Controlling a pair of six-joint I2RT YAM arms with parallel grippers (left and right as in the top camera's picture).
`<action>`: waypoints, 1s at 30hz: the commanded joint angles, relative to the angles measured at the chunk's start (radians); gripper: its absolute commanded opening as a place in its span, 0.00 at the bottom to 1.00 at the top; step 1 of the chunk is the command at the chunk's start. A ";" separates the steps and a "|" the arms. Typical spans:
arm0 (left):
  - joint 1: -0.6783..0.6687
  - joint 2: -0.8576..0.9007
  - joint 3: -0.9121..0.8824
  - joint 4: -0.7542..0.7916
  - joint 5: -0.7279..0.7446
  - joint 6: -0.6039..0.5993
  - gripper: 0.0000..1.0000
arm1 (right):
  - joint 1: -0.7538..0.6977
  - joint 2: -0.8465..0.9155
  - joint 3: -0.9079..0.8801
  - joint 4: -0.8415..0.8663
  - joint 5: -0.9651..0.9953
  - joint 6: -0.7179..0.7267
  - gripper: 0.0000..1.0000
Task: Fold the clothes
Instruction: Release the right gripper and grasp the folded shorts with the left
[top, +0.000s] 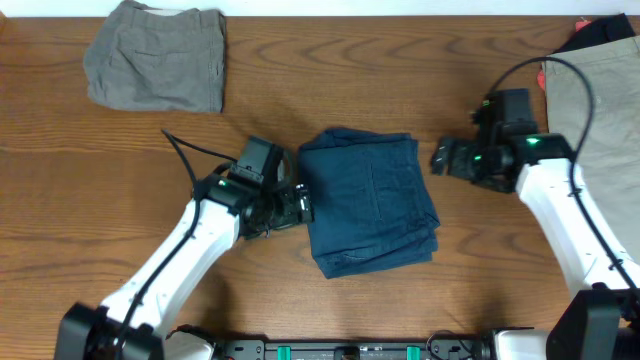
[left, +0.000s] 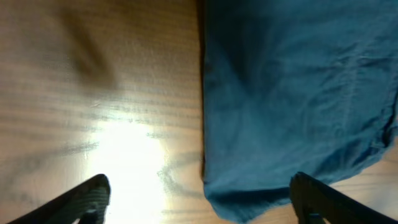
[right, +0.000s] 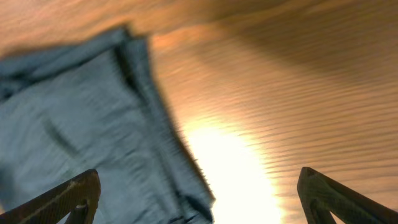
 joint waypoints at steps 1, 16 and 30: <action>0.002 0.089 0.008 0.025 0.116 0.059 0.95 | -0.079 -0.003 0.009 0.006 0.029 -0.016 0.99; -0.035 0.336 0.008 0.286 0.204 0.058 0.95 | -0.199 -0.003 0.009 0.003 0.029 -0.016 0.99; -0.027 0.363 0.119 0.208 0.148 0.142 0.06 | -0.199 -0.003 0.009 0.004 0.029 -0.016 0.99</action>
